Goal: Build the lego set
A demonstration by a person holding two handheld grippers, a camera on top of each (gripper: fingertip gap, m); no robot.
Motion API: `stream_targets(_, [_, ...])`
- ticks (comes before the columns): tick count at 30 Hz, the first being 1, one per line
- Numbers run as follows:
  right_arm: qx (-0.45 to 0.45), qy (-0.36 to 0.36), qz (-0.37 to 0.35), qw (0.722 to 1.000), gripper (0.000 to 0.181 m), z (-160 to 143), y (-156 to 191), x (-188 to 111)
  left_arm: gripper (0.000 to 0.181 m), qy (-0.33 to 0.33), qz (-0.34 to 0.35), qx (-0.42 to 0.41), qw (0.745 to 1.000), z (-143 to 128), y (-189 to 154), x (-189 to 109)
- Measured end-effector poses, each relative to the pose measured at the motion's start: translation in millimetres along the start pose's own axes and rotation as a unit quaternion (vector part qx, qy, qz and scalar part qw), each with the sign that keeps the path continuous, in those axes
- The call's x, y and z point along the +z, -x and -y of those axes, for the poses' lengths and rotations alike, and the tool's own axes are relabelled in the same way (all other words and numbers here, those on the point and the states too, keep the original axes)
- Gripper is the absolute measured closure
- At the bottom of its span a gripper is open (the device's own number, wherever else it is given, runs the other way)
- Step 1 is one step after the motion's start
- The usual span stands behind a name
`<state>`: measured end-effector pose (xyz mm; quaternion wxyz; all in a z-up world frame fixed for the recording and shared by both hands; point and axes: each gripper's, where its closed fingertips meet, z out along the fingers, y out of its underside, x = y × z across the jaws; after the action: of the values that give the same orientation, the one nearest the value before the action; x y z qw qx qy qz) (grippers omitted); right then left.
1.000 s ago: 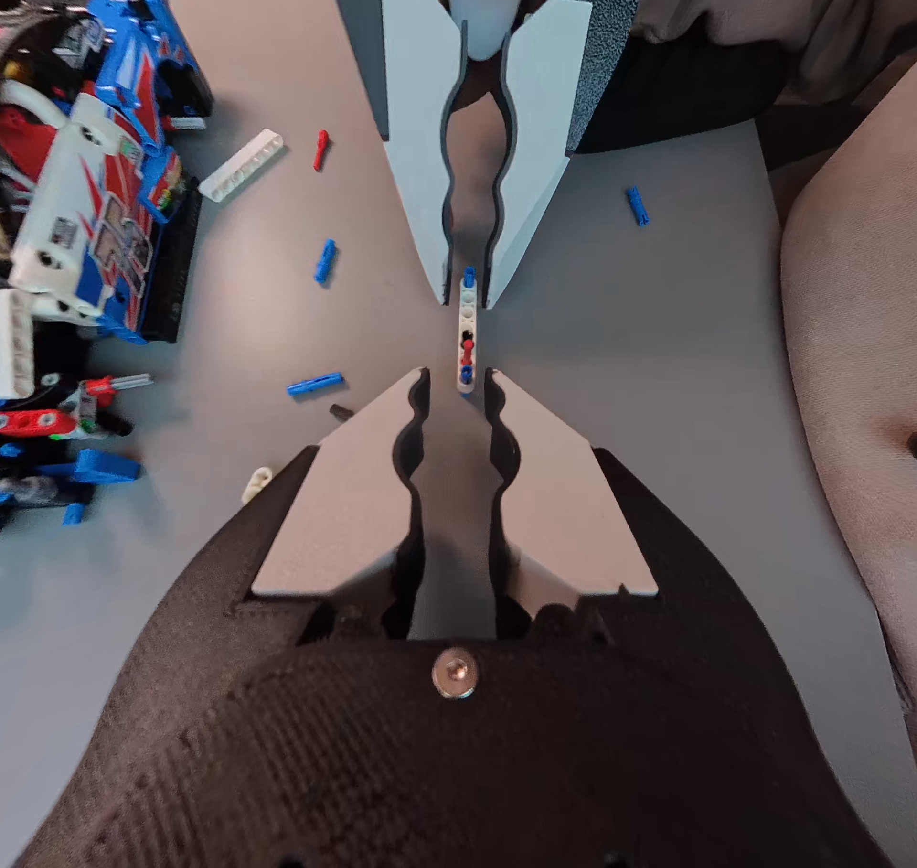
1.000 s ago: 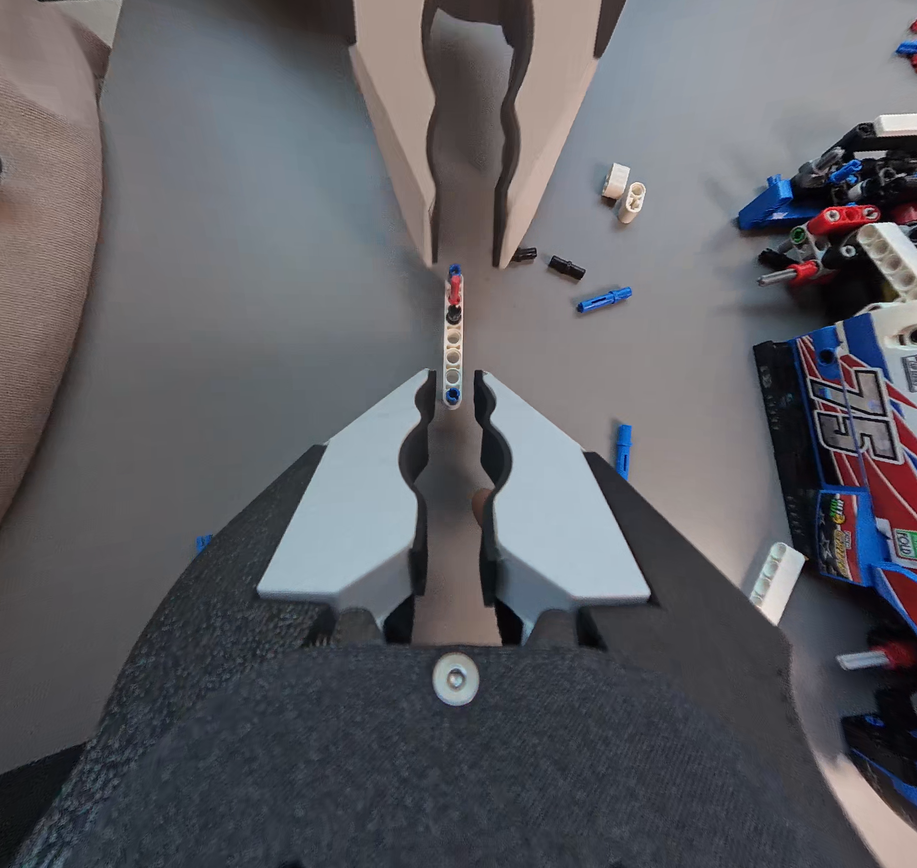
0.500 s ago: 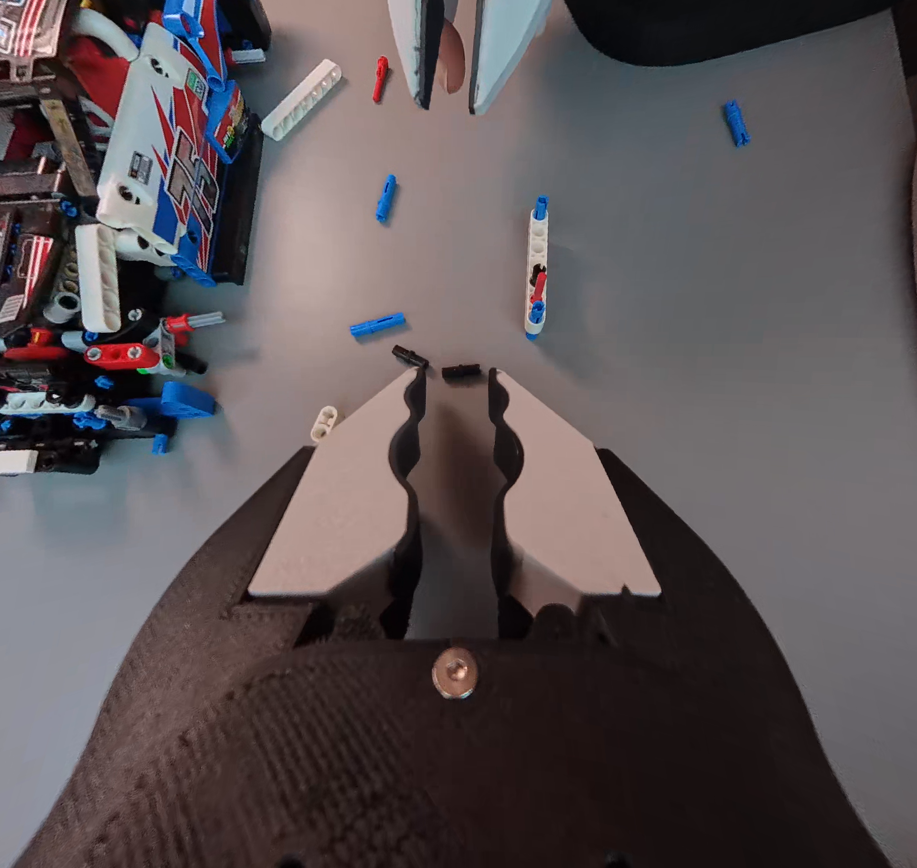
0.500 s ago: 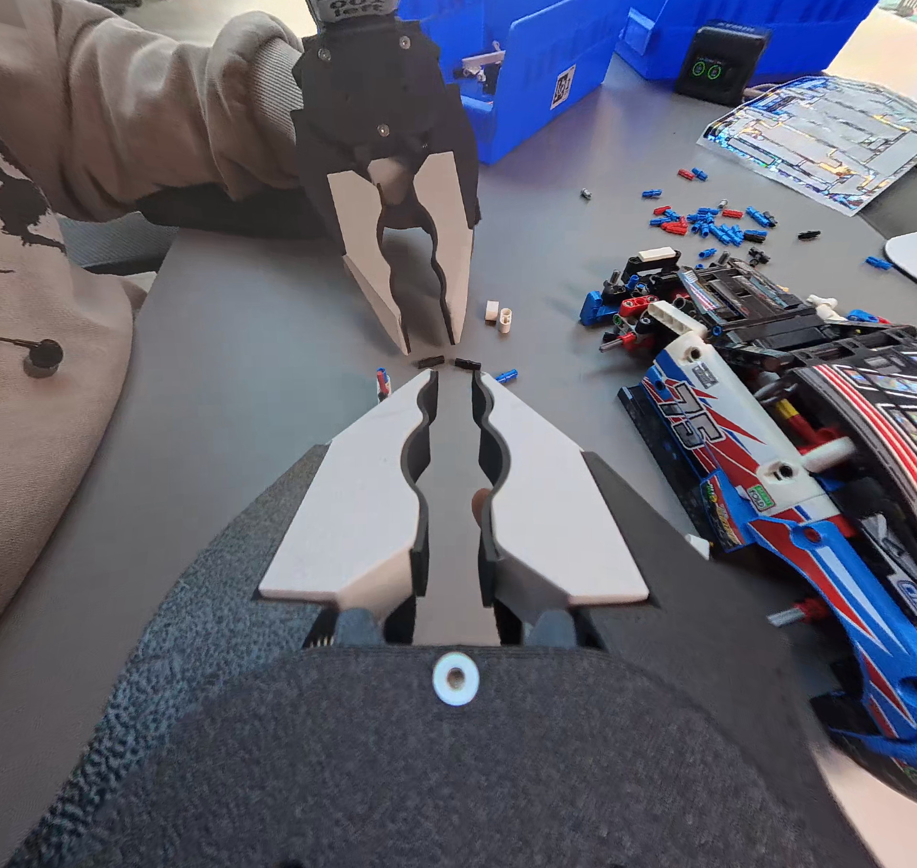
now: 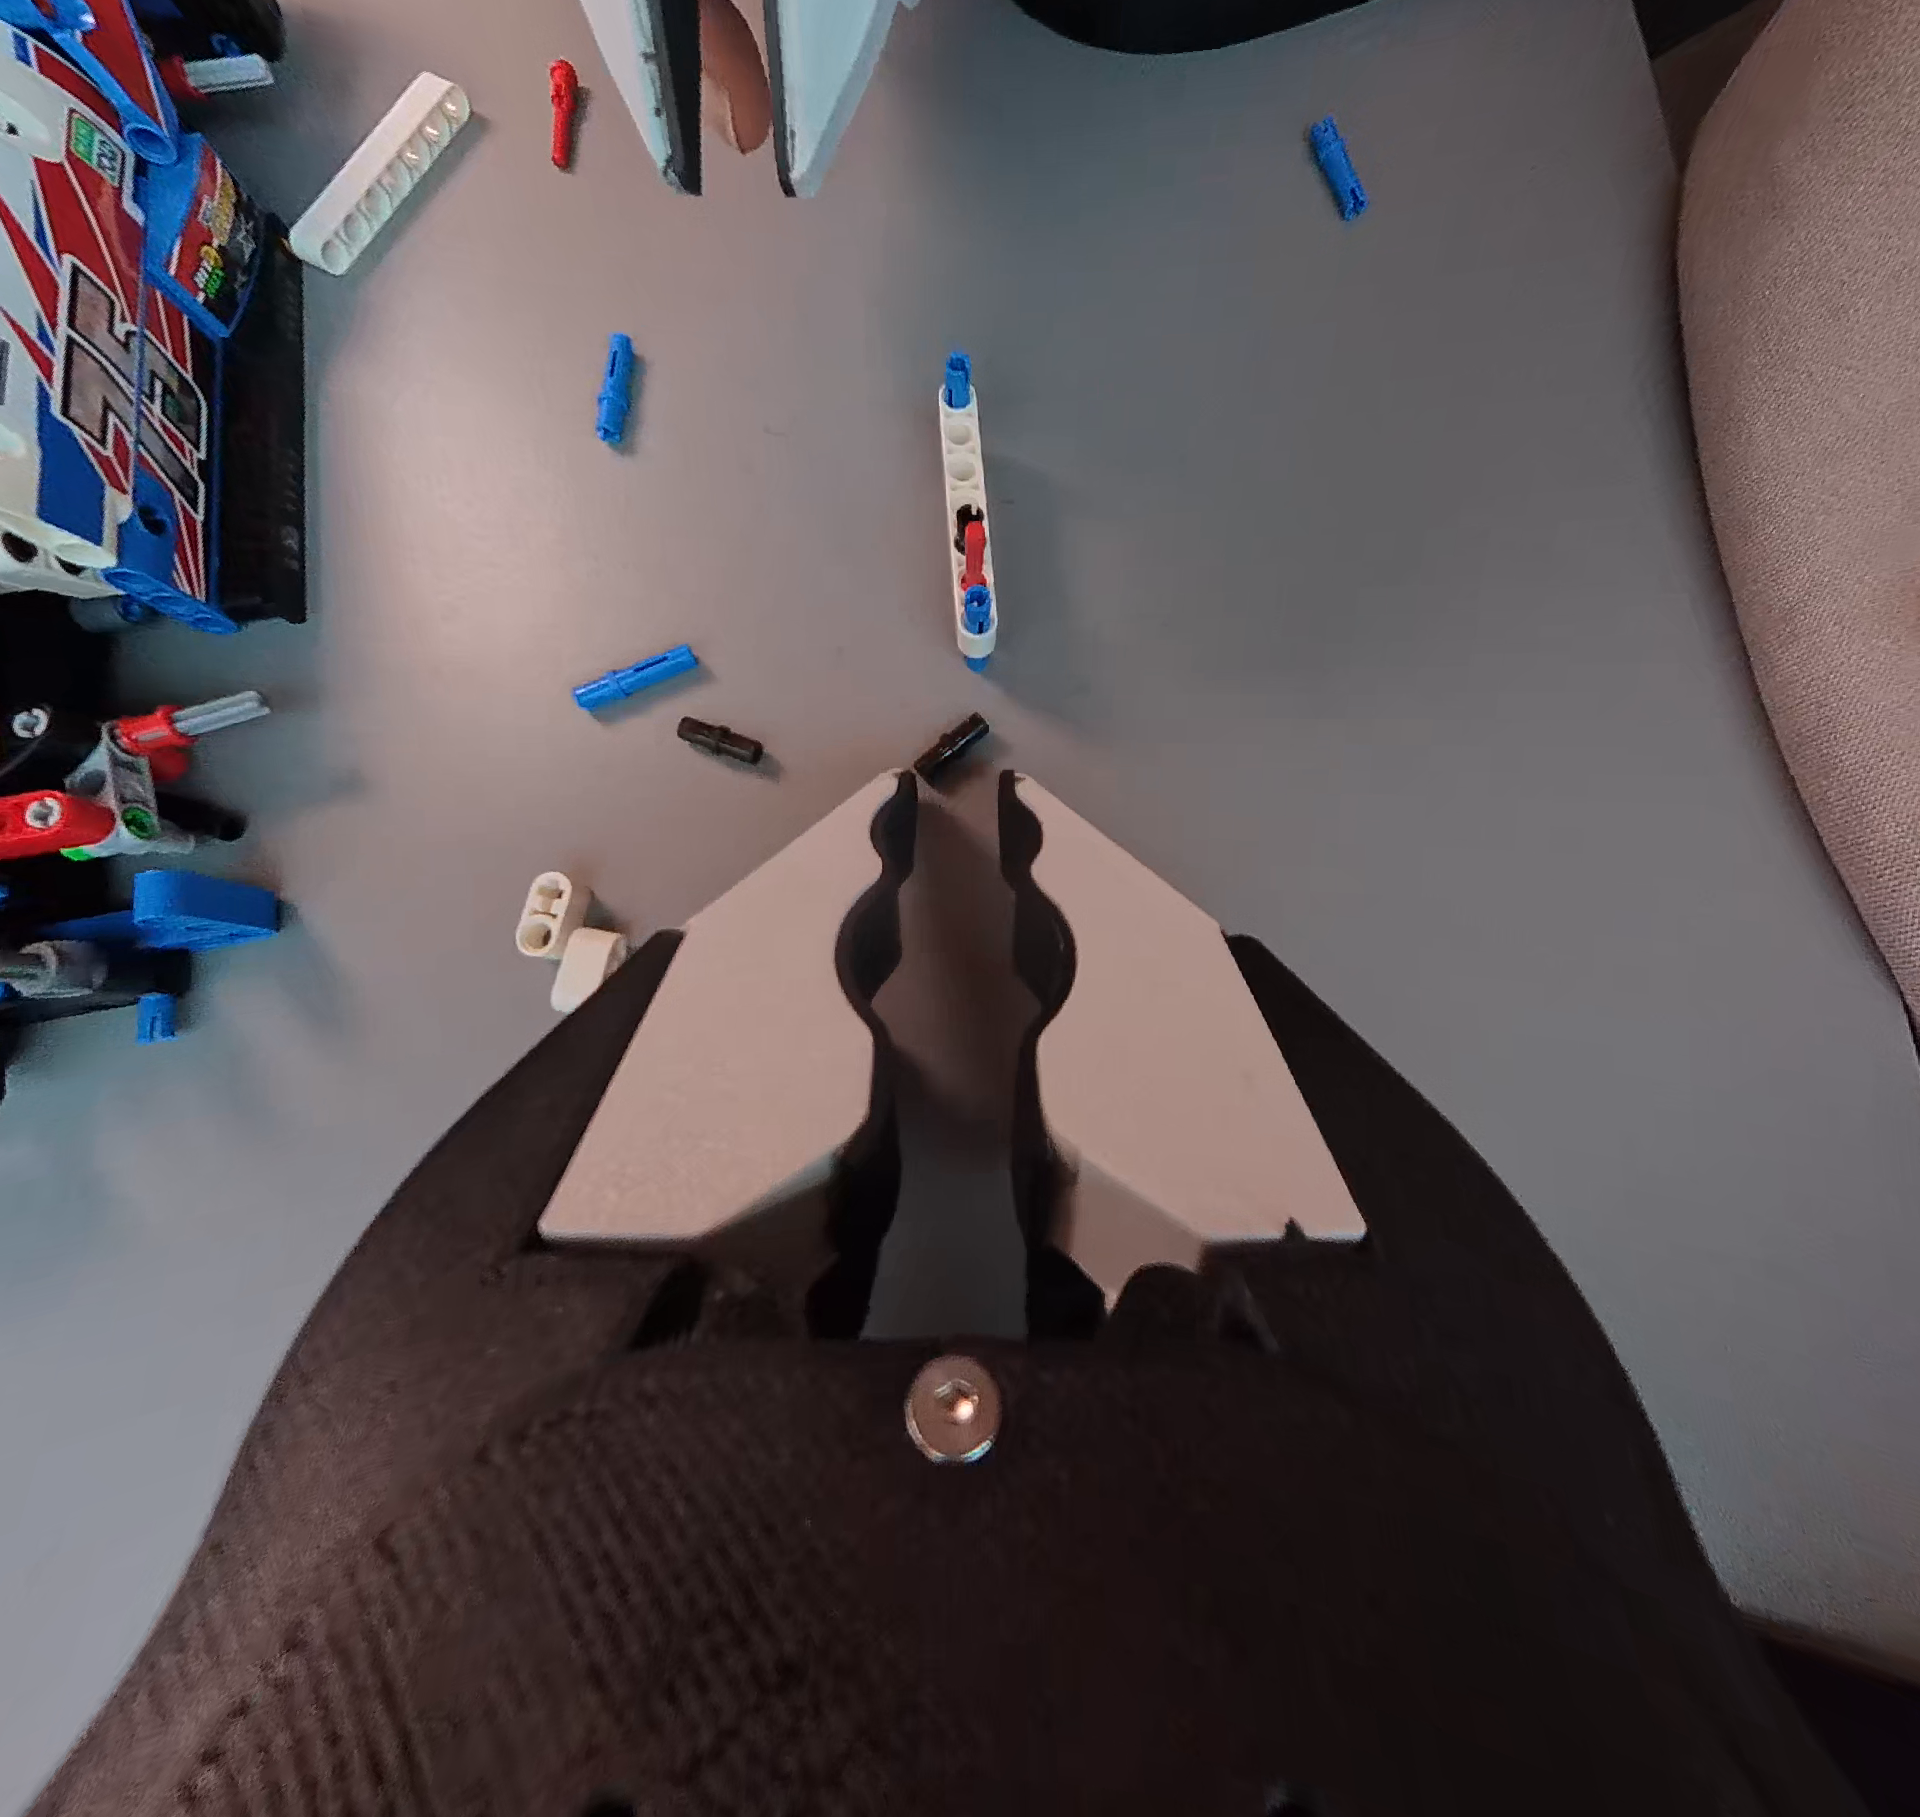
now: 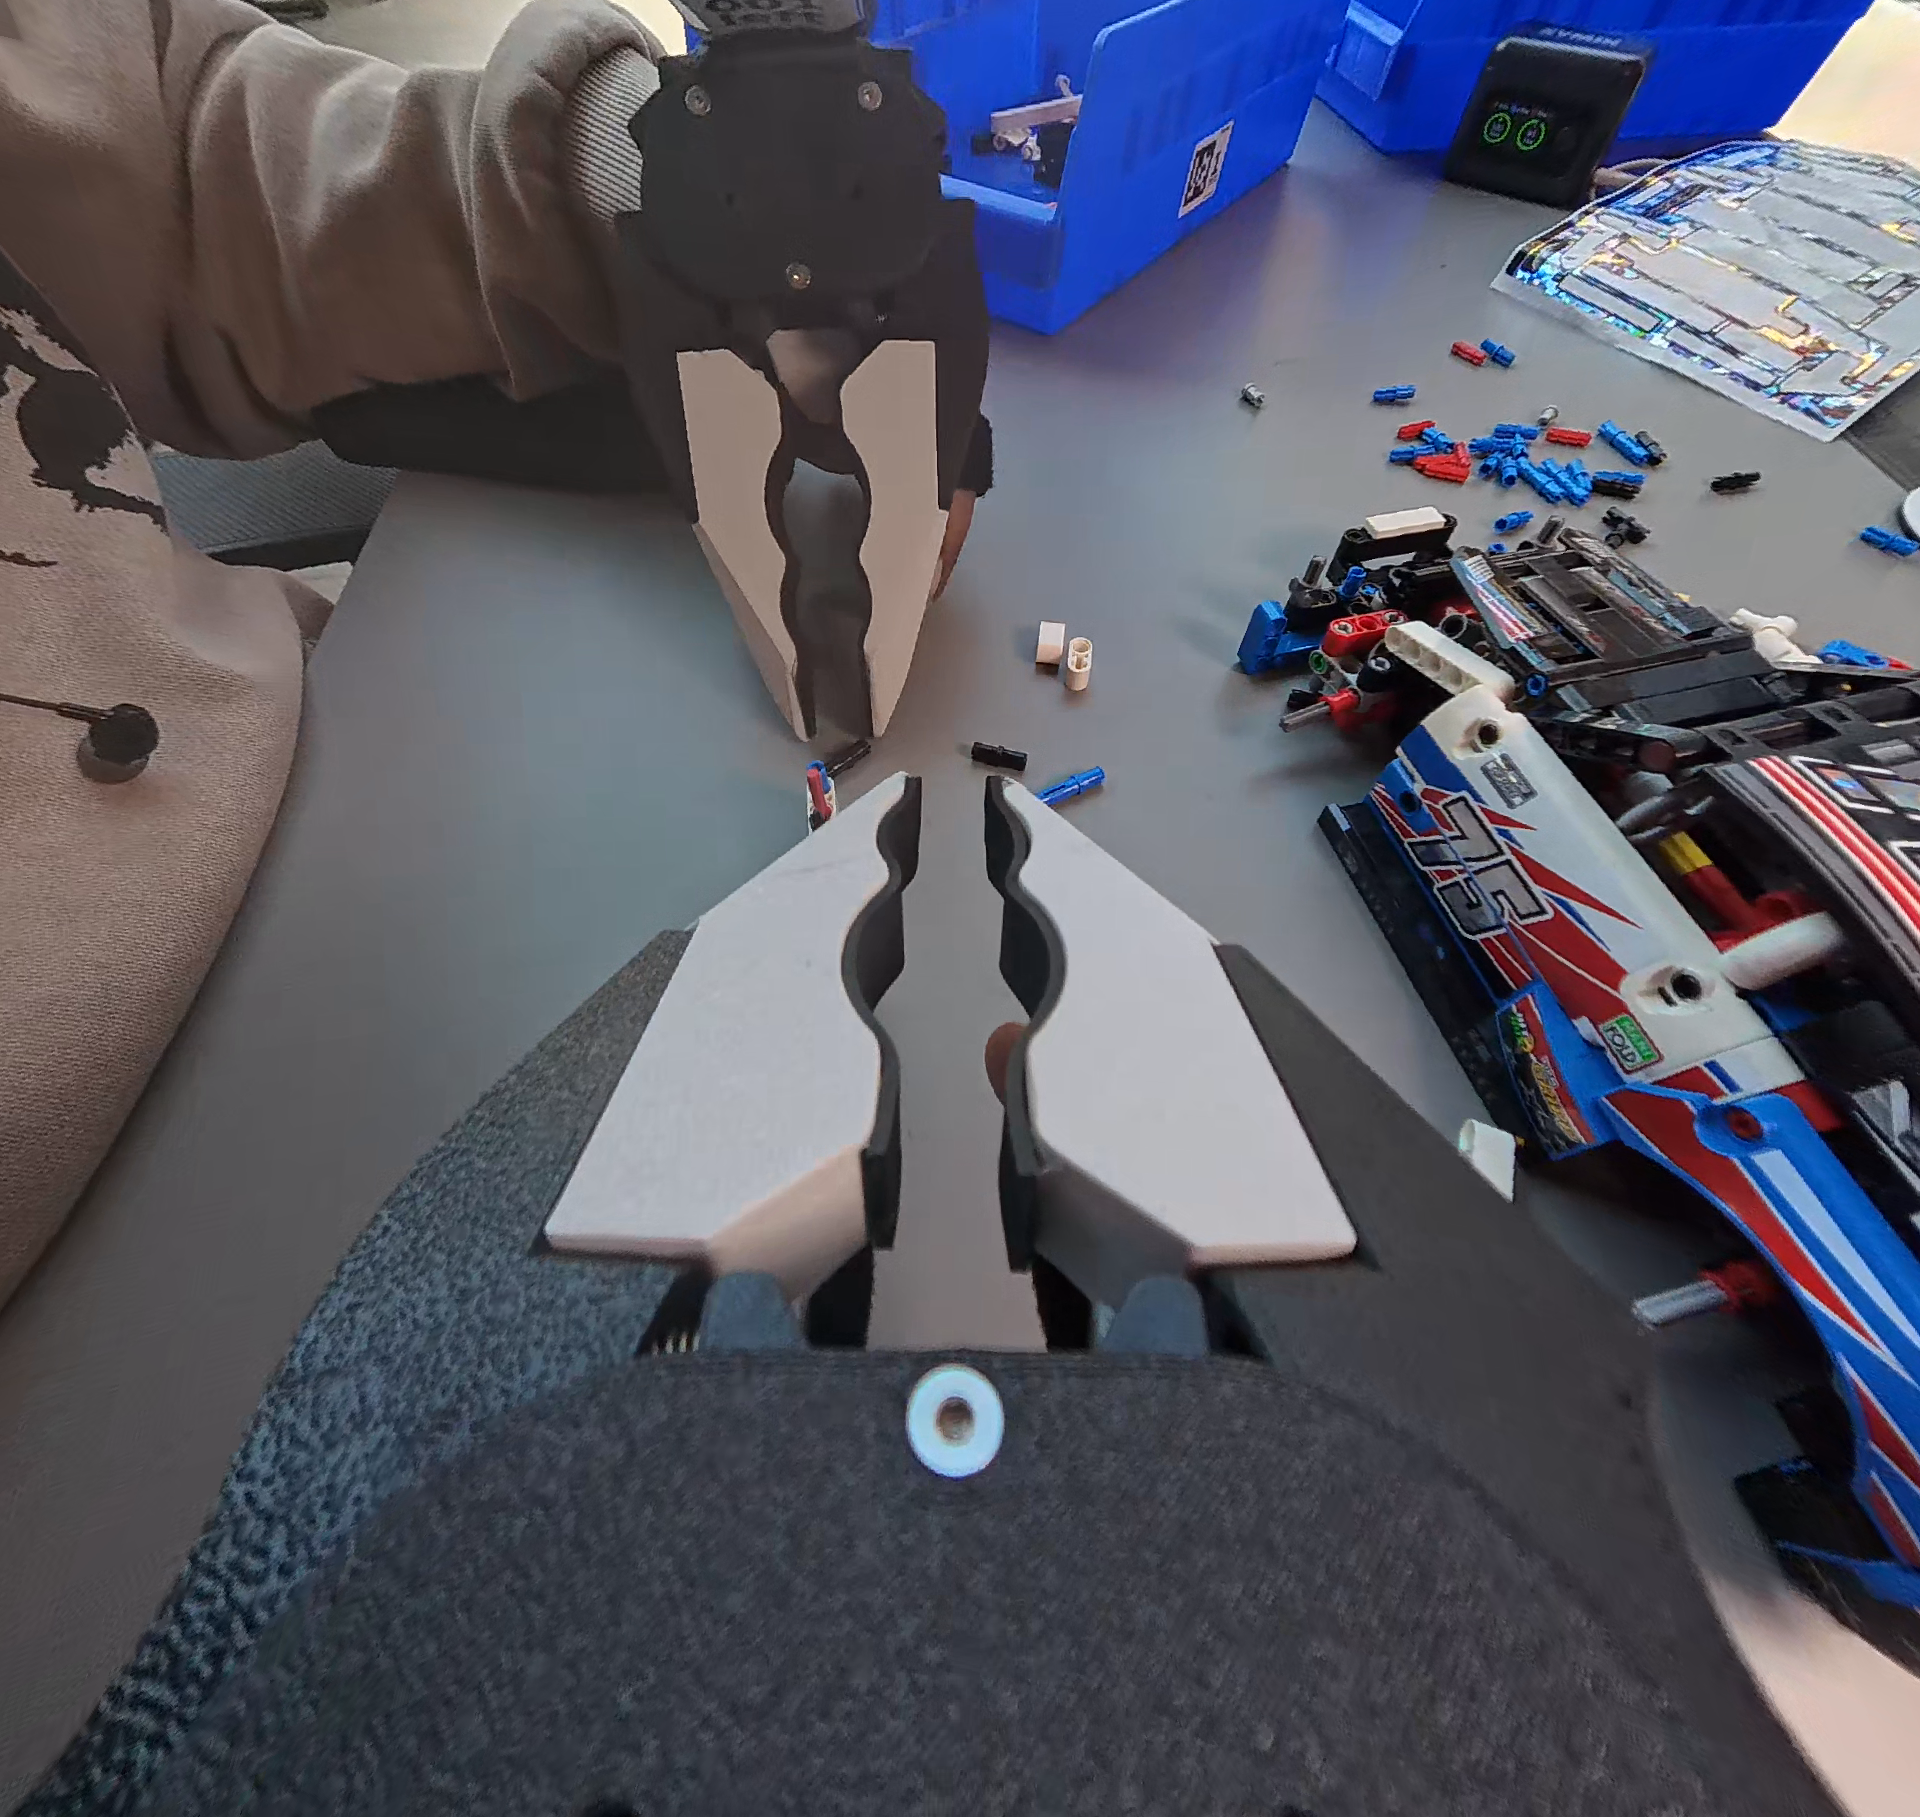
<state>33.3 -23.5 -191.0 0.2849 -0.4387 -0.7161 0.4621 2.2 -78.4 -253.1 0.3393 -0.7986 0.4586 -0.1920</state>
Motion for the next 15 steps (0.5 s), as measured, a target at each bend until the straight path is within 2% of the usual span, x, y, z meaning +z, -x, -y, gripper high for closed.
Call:
stream_targets(5, [0.001, 0.007, 0.010, 1.000, 0.171, -3.4, 3.7, 3.6, 0.164, -0.002, 0.003, 0.015, 1.000, 4.6, 2.5, 5.0])
stream_targets(9, [0.002, 0.010, 0.015, 1.000, 0.171, -5.1, 6.3, 6.1, 0.178, 0.004, -0.018, 0.015, 1.000, 3.9, -2.5, 5.4])
stream_targets(12, [-0.006, 0.000, 0.013, 1.000, 0.171, -1.5, 8.3, 6.7, 0.179, 0.010, 0.003, 0.015, 1.000, 3.0, 2.0, 4.0])
stream_targets(13, [-0.016, -0.006, 0.012, 1.000, 0.171, 1.1, 9.8, 6.7, 0.179, 0.000, 0.019, 0.009, 1.000, 4.8, 7.0, 1.1])
stream_targets(15, [-0.050, -0.023, 0.003, 0.998, 0.171, 9.1, 13.8, 6.7, 0.179, -0.086, 0.012, -0.023, 0.996, 26.9, 9.3, -14.8])
